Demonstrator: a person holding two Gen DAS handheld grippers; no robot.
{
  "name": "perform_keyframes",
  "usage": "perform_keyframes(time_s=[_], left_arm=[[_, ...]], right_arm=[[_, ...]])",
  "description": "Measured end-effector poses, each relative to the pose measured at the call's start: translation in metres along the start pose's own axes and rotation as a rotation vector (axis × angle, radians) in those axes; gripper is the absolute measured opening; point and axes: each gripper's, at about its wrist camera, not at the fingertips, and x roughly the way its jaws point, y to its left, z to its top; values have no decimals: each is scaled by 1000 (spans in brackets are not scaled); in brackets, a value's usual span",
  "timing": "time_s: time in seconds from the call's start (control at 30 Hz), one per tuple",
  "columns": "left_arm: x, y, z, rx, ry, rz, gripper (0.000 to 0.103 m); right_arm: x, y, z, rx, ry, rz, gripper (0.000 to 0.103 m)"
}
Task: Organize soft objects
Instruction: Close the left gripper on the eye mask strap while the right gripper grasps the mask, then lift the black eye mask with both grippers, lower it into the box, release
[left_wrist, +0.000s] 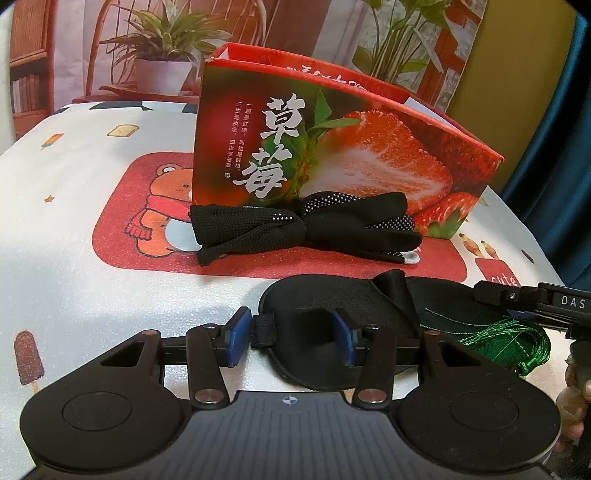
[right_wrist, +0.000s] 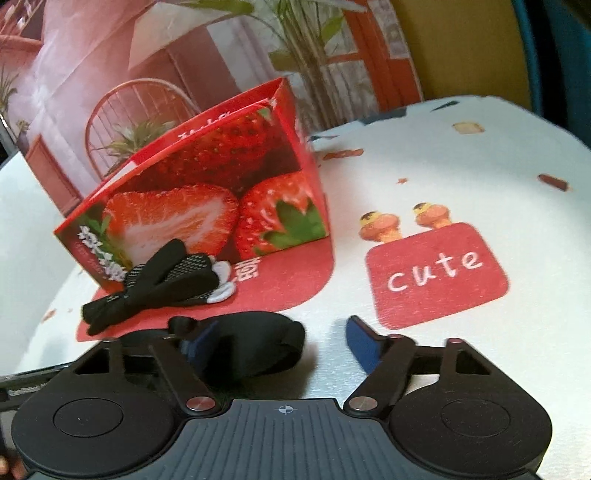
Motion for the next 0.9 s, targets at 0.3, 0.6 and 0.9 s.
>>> perform_keyframes(time_s=[0.3, 0.6, 0.9], left_arm=[[-1, 6, 2, -41, 11, -26, 52], [-13, 37, 6, -278, 77, -68, 55], [-3, 28, 13, -235, 84, -95, 64]], right_arm=[[4, 3, 4, 56, 37, 52, 34], [7, 28, 7, -115, 30, 28, 22], [14, 40, 3, -215, 37, -5, 22]])
